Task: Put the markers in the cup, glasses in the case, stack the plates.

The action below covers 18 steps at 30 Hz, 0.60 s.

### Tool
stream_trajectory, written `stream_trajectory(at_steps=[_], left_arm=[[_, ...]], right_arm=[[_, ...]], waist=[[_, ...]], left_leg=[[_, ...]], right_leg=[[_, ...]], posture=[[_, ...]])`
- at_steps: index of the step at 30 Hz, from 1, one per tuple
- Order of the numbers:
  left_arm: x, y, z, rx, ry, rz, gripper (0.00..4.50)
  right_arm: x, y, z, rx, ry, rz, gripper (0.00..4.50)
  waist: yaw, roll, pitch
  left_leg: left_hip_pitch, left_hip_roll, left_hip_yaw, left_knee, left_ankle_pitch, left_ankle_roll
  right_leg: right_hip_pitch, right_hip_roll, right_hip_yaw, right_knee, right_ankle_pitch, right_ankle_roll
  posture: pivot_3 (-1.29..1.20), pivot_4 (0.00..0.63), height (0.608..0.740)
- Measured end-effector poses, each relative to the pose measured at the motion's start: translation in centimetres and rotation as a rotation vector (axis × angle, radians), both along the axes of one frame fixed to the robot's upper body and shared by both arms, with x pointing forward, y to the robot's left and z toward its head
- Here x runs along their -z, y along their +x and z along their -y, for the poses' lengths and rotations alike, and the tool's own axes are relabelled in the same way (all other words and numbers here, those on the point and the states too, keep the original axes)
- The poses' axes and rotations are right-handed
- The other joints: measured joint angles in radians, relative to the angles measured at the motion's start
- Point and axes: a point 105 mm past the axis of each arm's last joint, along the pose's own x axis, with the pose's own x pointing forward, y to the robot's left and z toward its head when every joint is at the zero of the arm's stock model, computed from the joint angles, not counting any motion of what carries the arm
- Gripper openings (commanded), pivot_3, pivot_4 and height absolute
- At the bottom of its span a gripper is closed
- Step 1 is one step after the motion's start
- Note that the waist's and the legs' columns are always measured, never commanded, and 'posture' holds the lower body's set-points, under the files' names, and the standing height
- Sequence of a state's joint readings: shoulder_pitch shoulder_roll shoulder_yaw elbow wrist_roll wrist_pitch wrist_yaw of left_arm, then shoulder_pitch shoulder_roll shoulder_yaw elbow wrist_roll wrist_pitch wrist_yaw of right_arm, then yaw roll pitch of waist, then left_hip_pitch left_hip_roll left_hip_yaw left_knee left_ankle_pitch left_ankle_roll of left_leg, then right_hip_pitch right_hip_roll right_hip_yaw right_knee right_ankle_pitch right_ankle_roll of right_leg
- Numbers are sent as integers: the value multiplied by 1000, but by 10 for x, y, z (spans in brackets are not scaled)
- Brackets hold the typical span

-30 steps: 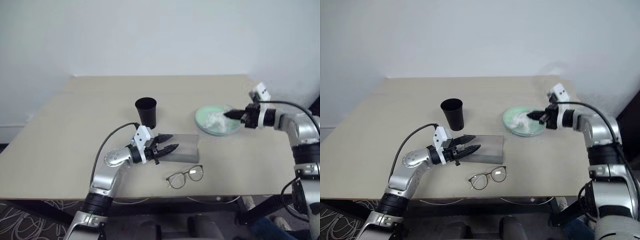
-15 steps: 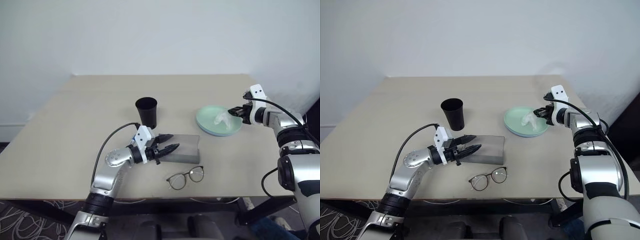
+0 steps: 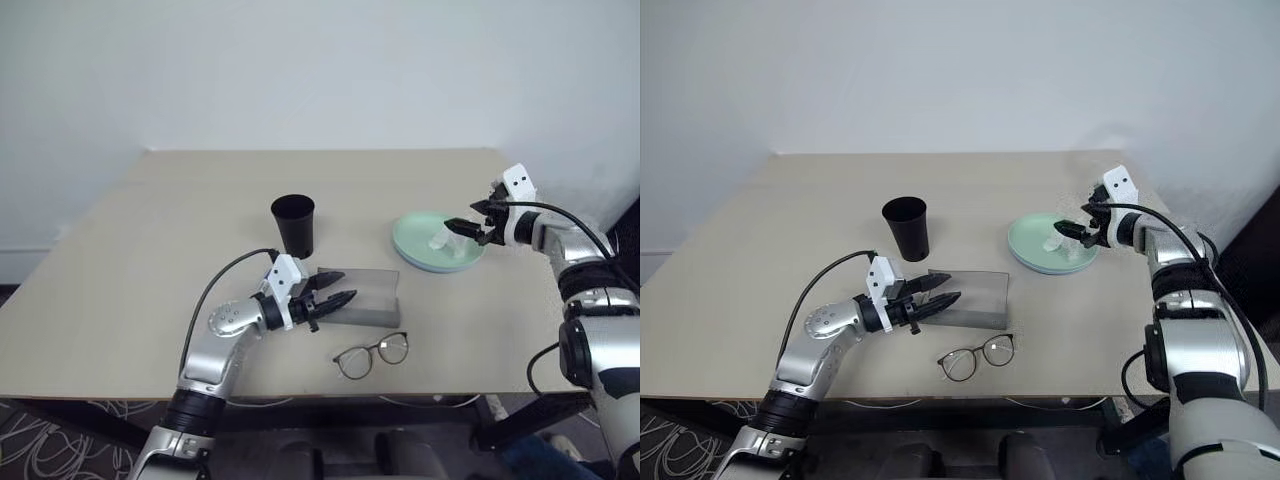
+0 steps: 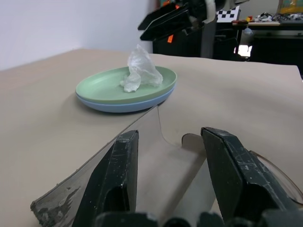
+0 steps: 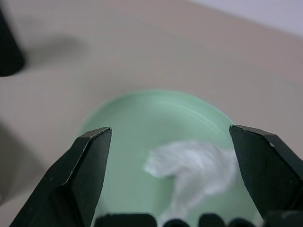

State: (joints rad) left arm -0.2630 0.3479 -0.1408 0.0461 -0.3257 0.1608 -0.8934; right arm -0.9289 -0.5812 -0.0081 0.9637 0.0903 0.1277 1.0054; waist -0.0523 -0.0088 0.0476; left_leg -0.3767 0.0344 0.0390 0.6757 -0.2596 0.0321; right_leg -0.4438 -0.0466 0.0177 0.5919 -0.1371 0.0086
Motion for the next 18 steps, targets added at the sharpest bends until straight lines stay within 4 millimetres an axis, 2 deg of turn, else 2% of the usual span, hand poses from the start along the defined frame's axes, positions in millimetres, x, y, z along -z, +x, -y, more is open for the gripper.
stream_trajectory(at_steps=[6, 10, 13, 18], left_arm=[[-3, 1, 0, 30, 15, -11, 2171], [-6, -1, 1, 70, 16, -66, 2171], [-12, -5, 5, 123, 24, -101, 2171], [-10, -22, 10, 264, 111, -205, 2171]], right_arm=[[18, -47, -12, -240, 28, -58, 4363], [33, -86, -22, -399, 14, -123, 4363], [44, -97, -25, -433, -1, -158, 4363], [48, -95, -23, -409, -26, -155, 4363]], waist=[[3, 0, 0], [2, 0, 0], [-1, 0, 0], [0, -1, 1]], left_leg=[[0, 0, 0, 2, 0, 0], [0, 0, 0, 3, 0, 0], [1, 0, 1, 5, 0, 0], [1, 0, 0, 5, 0, 0]], right_leg=[[0, 0, 0, 0, 1, 1], [1, 0, 0, 1, 1, 1], [1, 0, 0, 1, 1, 1], [1, 0, 0, 1, 1, 1]], posture=[[0, 0, 740], [0, 0, 740], [0, 0, 740], [0, 0, 740]])
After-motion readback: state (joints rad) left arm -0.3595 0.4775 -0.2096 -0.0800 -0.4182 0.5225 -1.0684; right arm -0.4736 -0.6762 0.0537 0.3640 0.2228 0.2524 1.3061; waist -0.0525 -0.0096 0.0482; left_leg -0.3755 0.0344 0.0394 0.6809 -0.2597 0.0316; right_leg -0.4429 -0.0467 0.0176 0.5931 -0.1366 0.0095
